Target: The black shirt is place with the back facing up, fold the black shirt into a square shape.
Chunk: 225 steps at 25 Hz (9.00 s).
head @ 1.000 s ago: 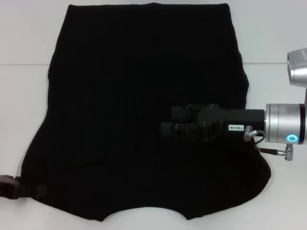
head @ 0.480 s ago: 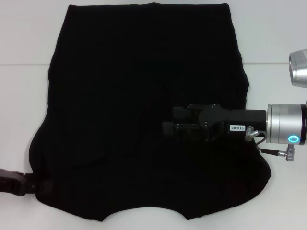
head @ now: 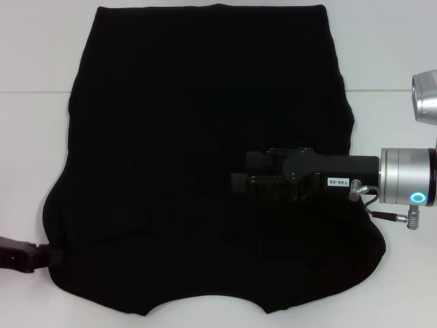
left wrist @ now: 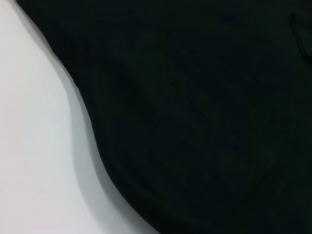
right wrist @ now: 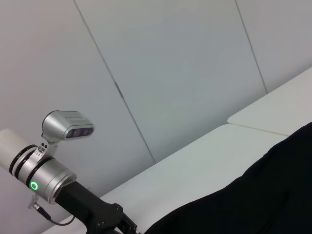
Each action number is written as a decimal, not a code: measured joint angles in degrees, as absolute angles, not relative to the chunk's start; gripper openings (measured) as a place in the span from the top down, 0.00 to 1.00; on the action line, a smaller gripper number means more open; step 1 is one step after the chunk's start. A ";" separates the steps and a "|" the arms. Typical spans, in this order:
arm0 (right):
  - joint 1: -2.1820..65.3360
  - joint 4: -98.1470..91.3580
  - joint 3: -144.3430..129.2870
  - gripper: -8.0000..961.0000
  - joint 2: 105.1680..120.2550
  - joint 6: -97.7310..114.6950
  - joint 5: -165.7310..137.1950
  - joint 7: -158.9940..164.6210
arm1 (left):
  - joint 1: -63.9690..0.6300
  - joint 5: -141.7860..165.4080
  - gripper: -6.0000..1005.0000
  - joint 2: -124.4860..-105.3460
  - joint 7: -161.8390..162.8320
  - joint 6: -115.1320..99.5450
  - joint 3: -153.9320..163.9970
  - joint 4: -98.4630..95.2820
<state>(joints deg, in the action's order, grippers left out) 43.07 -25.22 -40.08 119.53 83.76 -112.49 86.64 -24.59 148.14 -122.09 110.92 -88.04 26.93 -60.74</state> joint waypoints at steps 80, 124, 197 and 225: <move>25.28 -29.76 -38.01 0.95 111.27 82.83 -124.79 105.70 | -24.17 140.47 0.93 -120.02 111.51 -94.90 15.39 -54.44; 33.51 -33.06 -16.30 0.96 110.58 88.53 -133.57 98.94 | -40.42 140.38 0.93 -111.82 112.33 -93.39 6.30 -34.36; 50.00 -20.99 -20.06 0.76 118.14 31.31 -122.38 97.81 | -53.46 128.36 0.93 -118.70 100.42 -42.26 16.55 -19.79; 48.32 -22.87 -20.12 0.28 119.67 38.86 -113.45 93.76 | -48.88 129.21 0.31 -118.73 107.28 -40.07 25.73 -27.81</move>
